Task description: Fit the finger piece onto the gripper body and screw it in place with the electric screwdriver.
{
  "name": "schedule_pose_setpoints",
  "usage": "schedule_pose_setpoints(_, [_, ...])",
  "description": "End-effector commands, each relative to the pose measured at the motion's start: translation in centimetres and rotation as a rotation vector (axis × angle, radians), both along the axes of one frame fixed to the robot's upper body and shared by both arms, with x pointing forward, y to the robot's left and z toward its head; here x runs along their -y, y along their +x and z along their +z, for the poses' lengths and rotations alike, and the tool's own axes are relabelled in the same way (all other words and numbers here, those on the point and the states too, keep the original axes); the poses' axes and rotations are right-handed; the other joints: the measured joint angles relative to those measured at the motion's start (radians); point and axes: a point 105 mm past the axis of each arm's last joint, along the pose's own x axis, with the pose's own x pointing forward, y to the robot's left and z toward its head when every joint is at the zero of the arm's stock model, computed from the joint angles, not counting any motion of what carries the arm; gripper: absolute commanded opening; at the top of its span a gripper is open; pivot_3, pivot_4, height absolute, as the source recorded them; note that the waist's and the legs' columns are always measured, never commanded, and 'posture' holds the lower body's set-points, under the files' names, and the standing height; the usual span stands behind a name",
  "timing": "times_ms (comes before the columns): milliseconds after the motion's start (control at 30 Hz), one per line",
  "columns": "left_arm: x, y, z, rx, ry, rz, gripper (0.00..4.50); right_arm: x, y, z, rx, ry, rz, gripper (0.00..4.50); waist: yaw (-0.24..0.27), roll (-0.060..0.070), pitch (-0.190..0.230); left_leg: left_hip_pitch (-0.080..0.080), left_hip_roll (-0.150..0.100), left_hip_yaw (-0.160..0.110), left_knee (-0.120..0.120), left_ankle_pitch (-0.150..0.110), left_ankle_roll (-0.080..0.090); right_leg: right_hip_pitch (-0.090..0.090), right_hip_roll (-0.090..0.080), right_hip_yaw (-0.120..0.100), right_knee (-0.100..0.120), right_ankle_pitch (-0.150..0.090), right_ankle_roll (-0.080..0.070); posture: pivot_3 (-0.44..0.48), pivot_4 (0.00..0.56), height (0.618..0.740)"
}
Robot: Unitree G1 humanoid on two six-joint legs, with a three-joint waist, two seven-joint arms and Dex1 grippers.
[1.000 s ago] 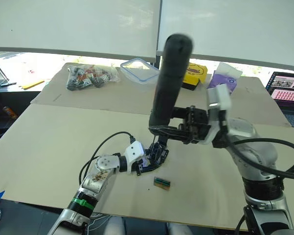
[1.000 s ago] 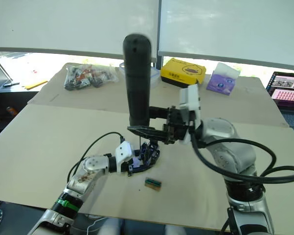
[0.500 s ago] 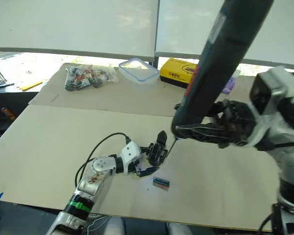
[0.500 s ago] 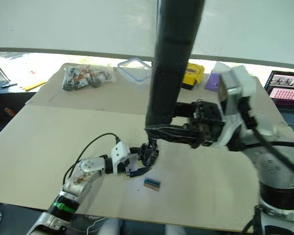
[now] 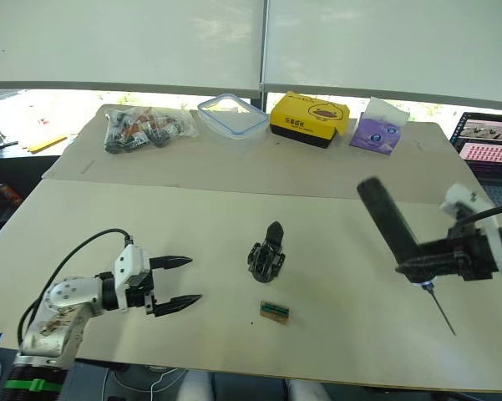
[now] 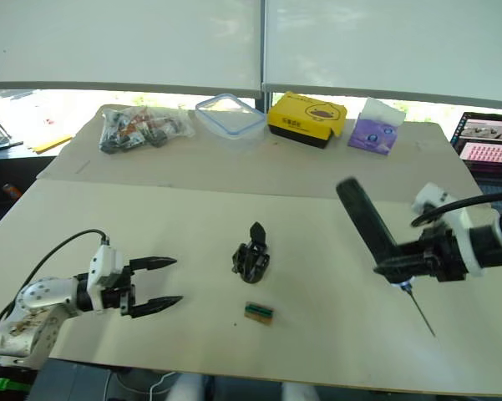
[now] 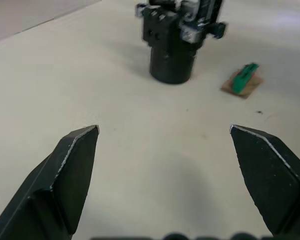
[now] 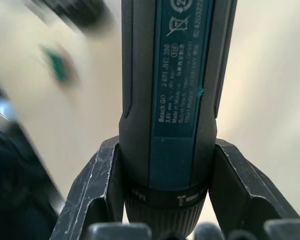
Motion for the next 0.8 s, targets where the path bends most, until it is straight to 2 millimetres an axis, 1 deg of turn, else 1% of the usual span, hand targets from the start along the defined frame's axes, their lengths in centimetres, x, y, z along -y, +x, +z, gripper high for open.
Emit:
schedule_pose_setpoints(33, [-0.7,-0.4,1.2,0.046,0.004,-0.017,4.43,3.0,0.4,-1.4,-0.033,-0.146,-0.078,1.93,0.001,0.001,0.001,0.000,0.000,0.000,0.000,0.000,0.000,0.000,0.000,0.000,0.000,0.000,0.000,0.000,0.150,0.740])
schedule_pose_setpoints(100, [-1.3,-0.4,1.3,0.048,0.012,-0.003,4.43,3.6,0.6,-2.4,-0.058,-0.162,-0.087,1.93,0.000,0.002,0.002,-0.003,0.000,0.000,0.000,0.002,0.002,-0.001,0.000,0.000,0.001,0.000,0.001,0.000,0.150,0.740])
schedule_pose_setpoints(200, [-1.8,-0.1,1.3,0.065,0.019,0.022,4.43,4.0,1.0,-3.3,-0.077,-0.172,-0.094,1.93,-0.004,0.005,0.003,-0.004,0.000,0.000,0.000,0.002,0.003,-0.001,0.001,0.001,0.003,0.000,0.001,0.000,0.150,0.740])
schedule_pose_setpoints(333, [-2.8,1.0,1.1,0.064,0.033,0.108,4.43,4.7,1.0,-4.7,-0.112,-0.216,-0.097,1.93,0.000,0.006,0.004,-0.004,0.000,-0.001,0.001,0.002,0.003,-0.001,0.001,0.001,0.004,0.000,0.002,0.000,0.150,0.740])
schedule_pose_setpoints(500, [-3.0,1.2,1.1,0.078,0.050,0.121,4.43,5.2,1.0,-5.3,-0.130,-0.222,-0.112,1.93,0.001,0.005,0.004,-0.004,0.000,-0.001,0.003,0.002,0.003,0.001,0.001,0.000,0.003,0.001,0.003,0.000,0.150,0.740])
schedule_pose_setpoints(567, [-3.1,1.2,1.2,0.079,0.057,0.124,4.50,5.2,1.1,-5.2,-0.125,-0.211,-0.121,2.97,0.001,0.004,0.004,-0.004,0.000,-0.001,0.004,0.002,0.003,0.001,0.001,0.000,0.003,0.001,0.003,0.000,0.150,0.740])
schedule_pose_setpoints(600, [-3.3,1.2,1.3,0.078,0.062,0.127,4.50,5.2,1.2,-4.9,-0.117,-0.207,-0.122,3.24,0.001,0.004,0.004,-0.004,0.000,-0.001,0.003,0.002,0.003,0.001,0.001,0.000,0.003,0.001,0.003,0.000,0.150,0.740])
schedule_pose_setpoints(633, [-3.3,1.2,1.3,0.077,0.065,0.130,4.50,5.3,1.2,-4.8,-0.112,-0.204,-0.122,3.59,0.001,0.004,0.004,-0.004,0.000,-0.001,0.003,0.002,0.003,0.002,0.002,0.000,0.003,0.001,0.003,0.000,0.150,0.740])
schedule_pose_setpoints(700, [-3.8,1.2,1.4,0.084,0.086,0.140,4.50,5.5,1.4,-3.7,-0.067,-0.188,-0.121,4.32,0.001,0.004,0.004,-0.004,0.000,-0.001,0.003,0.002,0.003,0.001,0.001,0.000,0.003,0.001,0.003,0.000,0.150,0.740])
schedule_pose_setpoints(733, [-3.9,1.2,1.4,0.088,0.093,0.143,4.50,5.6,1.4,-3.3,-0.052,-0.183,-0.121,4.45,0.001,0.004,0.004,-0.004,0.000,-0.001,0.003,0.002,0.003,0.001,0.001,0.000,0.003,0.001,0.003,0.000,0.150,0.740])
schedule_pose_setpoints(767, [-4.2,1.3,1.5,0.092,0.105,0.153,4.50,5.7,1.5,-2.8,-0.025,-0.181,-0.113,4.45,0.001,0.004,0.004,-0.004,0.000,-0.001,0.003,0.002,0.003,0.001,0.001,0.000,0.004,0.001,0.003,0.000,0.150,0.740])
schedule_pose_setpoints(800, [-4.7,1.6,1.6,0.114,0.129,0.176,4.50,5.5,1.7,-1.9,0.041,-0.158,-0.066,4.45,0.002,0.004,0.004,-0.004,0.000,-0.001,0.003,0.002,0.003,0.001,0.002,0.000,0.004,0.001,0.003,0.000,0.150,0.740])
